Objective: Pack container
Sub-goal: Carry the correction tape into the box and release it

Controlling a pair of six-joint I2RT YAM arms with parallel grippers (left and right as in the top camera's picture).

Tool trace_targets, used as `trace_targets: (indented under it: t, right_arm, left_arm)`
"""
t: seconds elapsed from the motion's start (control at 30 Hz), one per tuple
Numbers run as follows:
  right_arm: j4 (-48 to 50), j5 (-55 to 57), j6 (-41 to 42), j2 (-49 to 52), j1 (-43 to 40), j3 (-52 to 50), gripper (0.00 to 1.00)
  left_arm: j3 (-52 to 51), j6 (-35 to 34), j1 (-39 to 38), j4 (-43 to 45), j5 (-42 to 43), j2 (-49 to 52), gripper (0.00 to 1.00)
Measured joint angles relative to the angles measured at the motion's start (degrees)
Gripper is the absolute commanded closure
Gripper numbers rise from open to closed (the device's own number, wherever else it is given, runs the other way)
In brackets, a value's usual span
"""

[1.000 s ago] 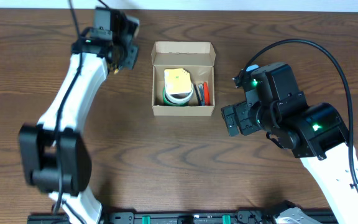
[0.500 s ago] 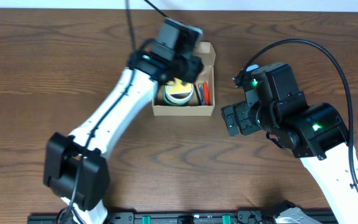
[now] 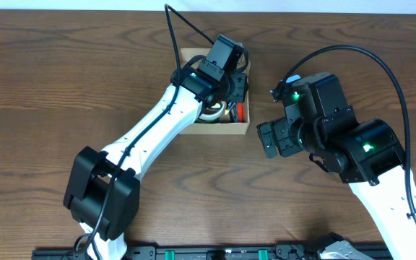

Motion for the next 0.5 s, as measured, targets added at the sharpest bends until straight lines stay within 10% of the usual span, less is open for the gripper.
trace_targets:
  t: [0.5]
  right_arm:
    - [0.0, 0.0, 0.0, 0.0, 0.0, 0.0, 0.01]
  left_arm:
    - [0.0, 1.0, 0.0, 0.8, 0.2, 0.0, 0.33]
